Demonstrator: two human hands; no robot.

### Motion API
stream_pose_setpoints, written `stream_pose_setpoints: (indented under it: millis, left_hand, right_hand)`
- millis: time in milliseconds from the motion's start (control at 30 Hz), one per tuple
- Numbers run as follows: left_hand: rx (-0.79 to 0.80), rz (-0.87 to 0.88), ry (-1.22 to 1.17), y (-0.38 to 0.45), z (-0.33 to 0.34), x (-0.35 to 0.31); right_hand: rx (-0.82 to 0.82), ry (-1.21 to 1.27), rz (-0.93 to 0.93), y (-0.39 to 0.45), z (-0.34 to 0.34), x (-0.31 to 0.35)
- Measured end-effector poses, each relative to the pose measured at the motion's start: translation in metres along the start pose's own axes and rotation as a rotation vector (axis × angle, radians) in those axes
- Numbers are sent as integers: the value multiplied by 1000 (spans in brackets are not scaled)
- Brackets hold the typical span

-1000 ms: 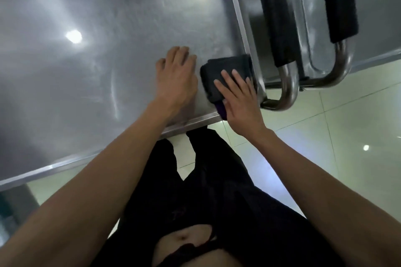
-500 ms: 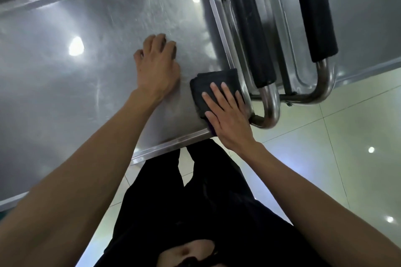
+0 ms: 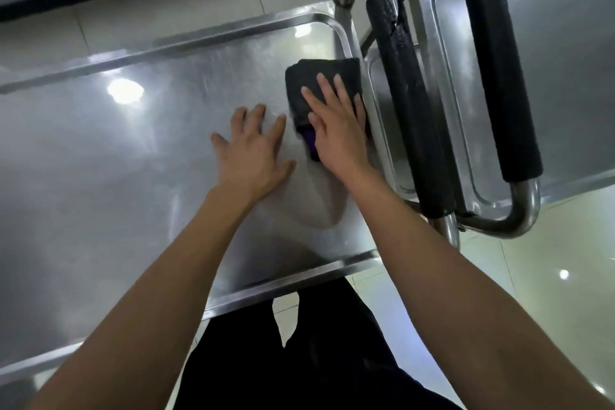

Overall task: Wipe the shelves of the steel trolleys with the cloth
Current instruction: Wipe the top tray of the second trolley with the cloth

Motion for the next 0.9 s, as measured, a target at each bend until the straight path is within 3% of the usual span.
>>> stream_pose_setpoints:
  millis: [233, 433, 900]
  left_hand:
    - [8, 52, 20, -1, 3, 8]
    - [-11, 30, -3, -2, 8, 18]
    - [-119, 27, -80, -7, 5, 23]
  right_hand:
    - [31, 29, -12, 103, -12, 10]
    - [23, -24, -29, 106, -7, 12]
    - [101, -118, -57, -117, 34, 17]
Point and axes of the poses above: each hand's wrist, its own y-axis towards the middle knuckle, its own z-axis out of the palm, x = y × z, the point moved 10 cm from there along y, towards the middle knuckle, and after that the axes turned 8 degrees about -z, right-handed, at the moved point
